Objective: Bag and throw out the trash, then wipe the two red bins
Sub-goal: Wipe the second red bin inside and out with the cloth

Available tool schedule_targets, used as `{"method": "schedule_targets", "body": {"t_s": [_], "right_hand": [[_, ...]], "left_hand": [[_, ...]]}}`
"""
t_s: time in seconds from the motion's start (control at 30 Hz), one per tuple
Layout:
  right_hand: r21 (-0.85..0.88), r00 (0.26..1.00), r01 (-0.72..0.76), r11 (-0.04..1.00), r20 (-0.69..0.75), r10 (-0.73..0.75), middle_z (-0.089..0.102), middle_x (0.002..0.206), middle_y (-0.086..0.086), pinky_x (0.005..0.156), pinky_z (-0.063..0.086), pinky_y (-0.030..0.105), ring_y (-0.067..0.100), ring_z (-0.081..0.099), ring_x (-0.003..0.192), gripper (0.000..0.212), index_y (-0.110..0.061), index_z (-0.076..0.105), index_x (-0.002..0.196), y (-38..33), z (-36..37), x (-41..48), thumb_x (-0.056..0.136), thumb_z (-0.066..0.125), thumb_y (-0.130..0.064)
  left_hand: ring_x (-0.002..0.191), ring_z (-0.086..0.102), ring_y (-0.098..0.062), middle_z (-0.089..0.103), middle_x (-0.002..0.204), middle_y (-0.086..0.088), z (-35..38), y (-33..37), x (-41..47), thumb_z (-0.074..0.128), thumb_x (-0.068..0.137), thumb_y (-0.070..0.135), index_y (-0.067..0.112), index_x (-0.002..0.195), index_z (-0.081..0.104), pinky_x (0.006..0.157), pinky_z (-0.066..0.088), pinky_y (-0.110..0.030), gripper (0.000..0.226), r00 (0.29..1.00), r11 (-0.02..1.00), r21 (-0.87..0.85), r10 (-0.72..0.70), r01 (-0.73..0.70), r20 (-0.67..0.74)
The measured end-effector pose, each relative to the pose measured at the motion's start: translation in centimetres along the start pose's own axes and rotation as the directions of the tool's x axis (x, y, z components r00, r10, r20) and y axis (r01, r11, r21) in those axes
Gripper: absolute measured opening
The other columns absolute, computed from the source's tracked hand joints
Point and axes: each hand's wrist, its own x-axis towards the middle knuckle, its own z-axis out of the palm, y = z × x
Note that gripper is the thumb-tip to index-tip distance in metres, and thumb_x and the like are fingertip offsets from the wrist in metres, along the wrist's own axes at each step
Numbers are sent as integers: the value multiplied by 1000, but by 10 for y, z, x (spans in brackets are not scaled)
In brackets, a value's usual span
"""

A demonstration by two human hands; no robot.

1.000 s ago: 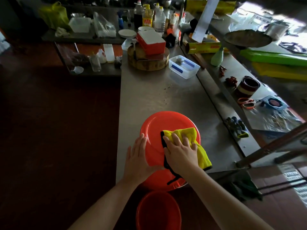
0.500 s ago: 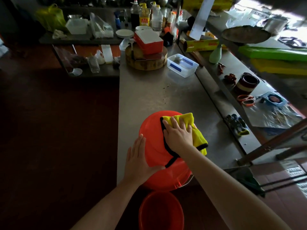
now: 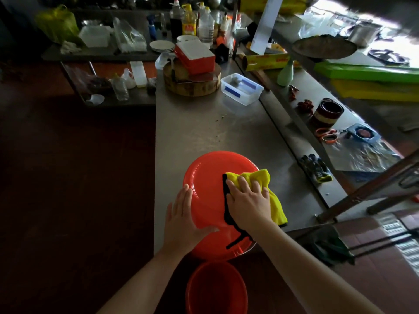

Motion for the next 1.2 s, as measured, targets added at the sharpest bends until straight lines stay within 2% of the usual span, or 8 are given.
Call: {"method": "schedule_targets", "body": {"t_s": [0.13, 0.47, 0.6, 0.73, 1.0, 1.07, 1.13, 1.2], "right_hand": [[-19, 999, 36, 999, -6, -36, 21, 166, -6, 120, 16, 57, 34, 20, 150, 55, -48, 16, 156, 1, 8, -34, 102, 20, -59], [17, 997, 68, 998, -43, -67, 21, 167, -9, 122, 11, 55, 32, 14, 154, 52, -51, 19, 156, -5, 20, -56, 104, 17, -58], [42, 997, 48, 998, -62, -45, 21, 166, -14, 121, 12, 52, 28, 17, 154, 49, -57, 20, 152, 8, 16, -36, 103, 21, -60], [22, 995, 31, 999, -91, -28, 24, 165, -13, 121, 15, 52, 27, 20, 152, 48, -55, 26, 152, 22, 5, 3, 103, 30, -57], [13, 986, 154, 988, -63, -153, 25, 164, -12, 121, 19, 54, 24, 15, 153, 50, -51, 29, 153, 39, -16, 64, 104, 36, -53], [95, 989, 116, 989, -98, -107, 20, 167, -7, 120, 23, 55, 25, 14, 154, 58, -47, 26, 155, 43, -15, 63, 100, 44, -55], [251, 992, -30, 968, -109, 59, 15, 168, -1, 115, 32, 56, 28, 15, 153, 68, -46, 23, 156, 48, -12, 57, 95, 51, -59], [373, 982, -138, 918, -69, 176, 19, 166, 3, 109, 40, 54, 33, 22, 149, 66, -45, 29, 153, 51, -10, 54, 94, 55, -56]], "left_hand": [[155, 1, -12, -5, 169, 7, 2, -2, -1, 56, 58, 98, 21, 161, 2, 120, 23, -59, 140, 1000, 1000, 1, -11, 11, 0], [155, 0, -12, -7, 169, 8, 4, -4, -1, 55, 60, 98, 26, 160, -5, 121, 19, -58, 137, 1000, 1000, -16, 5, -5, -7], [155, -3, -11, -8, 168, 9, 2, 1, 1, 53, 58, 100, 26, 160, -4, 122, 16, -56, 139, 1000, 1000, -5, -16, 16, 6], [155, 0, -13, -6, 169, 7, 0, 4, 1, 56, 59, 98, 20, 161, 2, 120, 22, -59, 139, 1000, 1000, -15, -8, 8, 5], [155, 7, -17, -2, 169, 3, 3, 11, 3, 59, 61, 96, 16, 161, 7, 116, 30, -58, 138, 1000, 1000, -2, -12, 12, -15], [155, 6, -17, -3, 169, 4, 4, 11, 3, 59, 61, 95, 17, 161, 6, 116, 30, -58, 138, 1000, 1000, -6, -13, 13, -16], [155, 5, -17, -4, 169, 5, 4, 11, 3, 58, 60, 96, 18, 161, 5, 116, 29, -58, 138, 1000, 1000, -14, -18, 17, -12], [155, 4, -17, -5, 169, 5, 4, 10, 3, 57, 60, 97, 19, 161, 4, 117, 29, -58, 138, 1000, 1000, -17, -16, 16, -13]]}}
